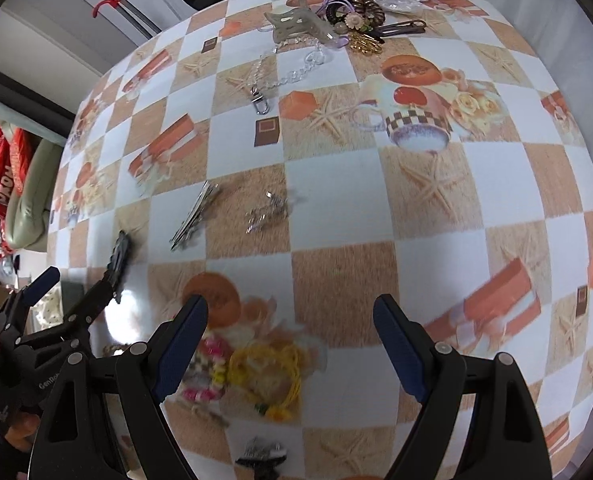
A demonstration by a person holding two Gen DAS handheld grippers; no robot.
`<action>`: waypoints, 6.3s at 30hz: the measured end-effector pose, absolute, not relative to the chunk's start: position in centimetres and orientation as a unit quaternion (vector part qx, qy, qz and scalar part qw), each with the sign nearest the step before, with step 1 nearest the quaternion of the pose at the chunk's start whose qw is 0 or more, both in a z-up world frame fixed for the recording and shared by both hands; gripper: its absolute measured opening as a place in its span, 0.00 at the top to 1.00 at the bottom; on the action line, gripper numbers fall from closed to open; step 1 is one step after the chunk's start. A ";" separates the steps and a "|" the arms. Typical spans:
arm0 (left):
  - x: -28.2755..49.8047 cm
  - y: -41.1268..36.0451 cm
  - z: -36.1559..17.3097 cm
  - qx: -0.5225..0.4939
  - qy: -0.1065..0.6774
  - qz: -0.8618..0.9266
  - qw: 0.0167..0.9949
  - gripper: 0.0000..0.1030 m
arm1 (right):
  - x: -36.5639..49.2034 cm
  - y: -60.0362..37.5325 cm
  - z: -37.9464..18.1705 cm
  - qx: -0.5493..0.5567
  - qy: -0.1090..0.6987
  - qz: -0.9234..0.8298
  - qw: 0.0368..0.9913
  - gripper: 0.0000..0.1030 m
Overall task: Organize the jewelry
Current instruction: 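Grasp the black snap hair clip with the left tool while the right tool grasps the silver chain, then carry clip and chain to the tray and open both tools, then move both open tools back over the beaded bracelets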
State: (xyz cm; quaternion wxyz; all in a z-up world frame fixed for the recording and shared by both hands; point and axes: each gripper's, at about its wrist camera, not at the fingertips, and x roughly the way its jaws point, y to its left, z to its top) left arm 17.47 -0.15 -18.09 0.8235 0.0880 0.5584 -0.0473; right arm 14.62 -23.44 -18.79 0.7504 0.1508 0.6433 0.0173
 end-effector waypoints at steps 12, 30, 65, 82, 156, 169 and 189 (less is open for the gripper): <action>20.0 0.0 -21.4 0.082 0.583 -0.055 0.807 0.10 | 18.2 -21.2 -20.8 0.092 0.631 0.012 0.770 0.21; 19.0 -1.7 -20.6 0.066 0.578 -0.098 0.808 0.64 | 19.2 -18.3 -20.6 0.006 0.607 0.003 0.795 0.85; 10.2 1.9 -12.5 -0.013 0.545 -0.065 0.836 0.66 | 11.3 -21.3 -13.8 0.146 0.597 0.050 0.787 0.85; 3.0 12.5 -10.2 -0.082 0.537 0.037 0.838 0.66 | 10.5 -8.9 -7.5 0.102 0.577 0.179 0.791 0.85; -0.1 17.1 -14.8 -0.027 0.570 0.157 0.806 0.00 | 10.4 -2.3 -13.6 0.146 0.620 0.277 0.719 0.18; 5.3 6.4 -12.8 0.029 0.560 0.049 0.826 0.00 | 8.0 -17.1 -13.8 0.171 0.613 0.134 0.760 0.00; 9.6 -3.1 -17.4 0.081 0.585 -0.051 0.805 0.00 | 6.6 -24.9 -17.4 0.125 0.641 0.039 0.757 0.00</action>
